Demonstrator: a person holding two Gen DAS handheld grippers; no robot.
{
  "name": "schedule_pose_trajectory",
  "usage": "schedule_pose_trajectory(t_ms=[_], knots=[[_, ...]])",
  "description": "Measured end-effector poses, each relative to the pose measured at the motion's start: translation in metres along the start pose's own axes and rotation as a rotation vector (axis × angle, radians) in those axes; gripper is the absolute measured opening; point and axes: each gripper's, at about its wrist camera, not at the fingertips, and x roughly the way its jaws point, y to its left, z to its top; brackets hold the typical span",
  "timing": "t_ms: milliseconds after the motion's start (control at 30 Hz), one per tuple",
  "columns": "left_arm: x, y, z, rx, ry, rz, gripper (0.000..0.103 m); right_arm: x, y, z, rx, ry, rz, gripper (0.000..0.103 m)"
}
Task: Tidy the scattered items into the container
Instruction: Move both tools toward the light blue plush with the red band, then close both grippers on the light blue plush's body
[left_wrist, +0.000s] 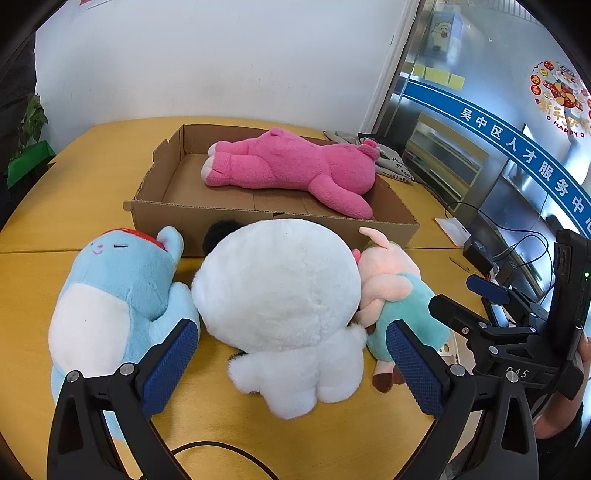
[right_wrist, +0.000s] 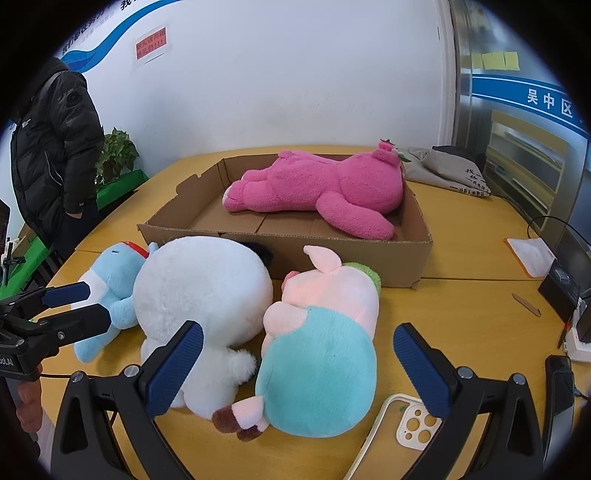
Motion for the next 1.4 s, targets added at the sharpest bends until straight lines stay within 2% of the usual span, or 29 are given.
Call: schedule_pose_trajectory(t_ms=[233,400,500,600,667,800,867,900,1033,1167,1267,1367,1400], knots=[[0.000,0.010,-0.010,-0.004,0.011,0.004,0.103,0.005,-0.001,-0.008,0.010,0.015,0.011,0.103],[-0.014,0.034,-0.014,-0.003,-0.005,0.023,0.103,-0.002,0.001,-0.010,0.021,-0.003,0.027,0.103],[-0.024,0.059,-0.013,-0.011,-0.011,0.031,0.103,-0.012,0.016,-0.004,0.032,-0.027,0.115,0.103],[-0.030,0.091,-0.012,-0.035,-0.008,0.049,0.103,-0.014,0.053,0.001,0.012,-0.025,0.285,0.103],[-0.032,0.115,-0.012,-0.053,-0.002,0.055,0.103,-0.007,0.083,0.001,-0.015,0.002,0.365,0.103],[-0.032,0.166,-0.011,-0.083,0.021,0.049,0.103,0.015,0.136,-0.004,-0.055,0.072,0.436,0.103],[-0.026,0.192,-0.009,-0.093,0.046,0.030,0.103,0.033,0.159,-0.009,-0.029,0.134,0.490,0.103],[-0.022,0.203,-0.007,-0.101,0.059,0.018,0.103,0.043,0.168,-0.011,-0.004,0.164,0.512,0.103],[0.003,0.244,-0.001,-0.145,0.125,-0.079,0.103,0.080,0.182,-0.015,0.108,0.245,0.499,0.102],[0.024,0.264,0.005,-0.168,0.168,-0.250,0.100,0.111,0.186,-0.016,0.207,0.293,0.503,0.098],[0.039,0.269,0.002,-0.204,0.204,-0.371,0.097,0.128,0.192,-0.015,0.237,0.313,0.522,0.085],[0.041,0.264,-0.005,-0.196,0.214,-0.404,0.096,0.139,0.198,-0.020,0.222,0.336,0.507,0.076],[0.039,0.263,-0.008,-0.197,0.214,-0.415,0.095,0.140,0.198,-0.022,0.219,0.339,0.523,0.070]])
